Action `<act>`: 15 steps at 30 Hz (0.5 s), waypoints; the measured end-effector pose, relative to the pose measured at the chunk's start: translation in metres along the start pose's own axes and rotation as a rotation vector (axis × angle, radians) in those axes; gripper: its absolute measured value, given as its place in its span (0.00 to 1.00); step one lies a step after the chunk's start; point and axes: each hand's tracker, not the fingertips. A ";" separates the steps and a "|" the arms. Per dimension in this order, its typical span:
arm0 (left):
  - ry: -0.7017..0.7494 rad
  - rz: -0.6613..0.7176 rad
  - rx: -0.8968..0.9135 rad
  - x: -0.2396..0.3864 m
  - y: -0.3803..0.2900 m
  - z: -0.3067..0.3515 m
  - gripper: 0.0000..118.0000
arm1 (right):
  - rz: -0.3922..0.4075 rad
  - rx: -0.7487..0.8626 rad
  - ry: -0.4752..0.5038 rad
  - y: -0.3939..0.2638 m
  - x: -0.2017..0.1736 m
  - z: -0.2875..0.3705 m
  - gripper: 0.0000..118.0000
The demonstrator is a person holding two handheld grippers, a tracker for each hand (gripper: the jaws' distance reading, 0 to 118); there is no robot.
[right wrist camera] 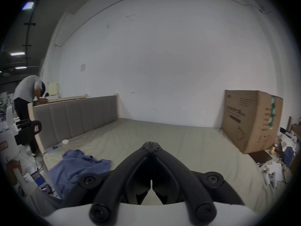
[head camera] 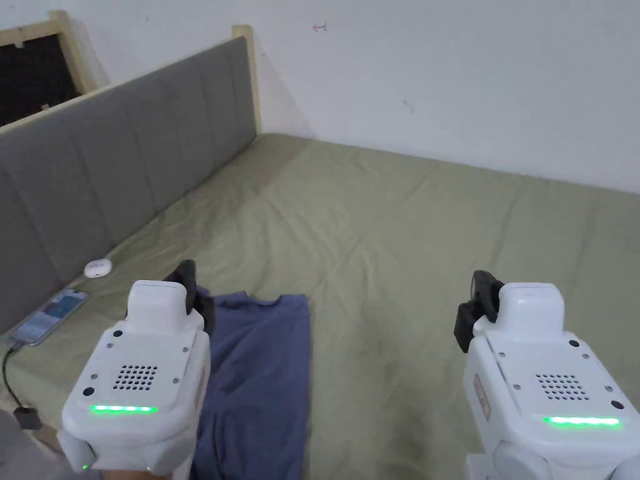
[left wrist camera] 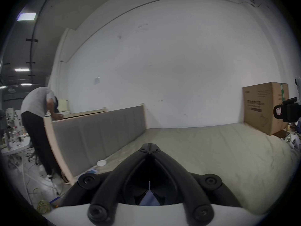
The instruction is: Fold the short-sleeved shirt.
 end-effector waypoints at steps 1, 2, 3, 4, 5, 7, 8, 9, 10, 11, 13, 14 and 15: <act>0.033 -0.001 -0.008 -0.012 -0.001 0.004 0.00 | -0.001 0.004 0.026 0.000 -0.011 -0.003 0.00; 0.063 0.001 -0.018 -0.024 -0.002 0.009 0.00 | -0.004 0.008 0.058 0.000 -0.021 -0.006 0.00; 0.082 0.001 -0.020 -0.034 -0.003 0.013 0.00 | -0.005 0.009 0.081 0.000 -0.030 -0.009 0.00; 0.110 -0.003 -0.023 -0.046 -0.003 0.018 0.00 | -0.006 0.007 0.101 0.000 -0.040 -0.011 0.00; 0.141 -0.007 -0.027 -0.055 -0.004 0.023 0.00 | -0.009 0.004 0.129 -0.001 -0.050 -0.013 0.00; 0.171 -0.007 -0.036 -0.073 -0.006 0.033 0.00 | -0.012 0.003 0.166 -0.002 -0.066 -0.016 0.00; 0.186 -0.006 -0.040 -0.080 -0.007 0.036 0.00 | -0.012 0.001 0.183 -0.002 -0.074 -0.018 0.00; 0.200 -0.006 -0.045 -0.087 -0.008 0.040 0.00 | -0.011 0.000 0.199 -0.002 -0.081 -0.019 0.00; 0.212 -0.009 -0.048 -0.093 -0.009 0.043 0.00 | -0.009 -0.003 0.212 -0.003 -0.087 -0.020 0.00; 0.226 -0.010 -0.053 -0.099 -0.010 0.046 0.00 | -0.009 -0.006 0.228 -0.003 -0.093 -0.021 0.00; 0.236 -0.008 -0.059 -0.106 -0.011 0.049 0.00 | -0.008 -0.007 0.243 -0.003 -0.101 -0.022 0.00; 0.241 -0.008 -0.064 -0.109 -0.012 0.050 0.00 | -0.006 -0.009 0.250 -0.003 -0.104 -0.023 0.00; 0.246 -0.008 -0.067 -0.111 -0.013 0.051 0.00 | -0.005 -0.010 0.257 -0.003 -0.107 -0.023 0.00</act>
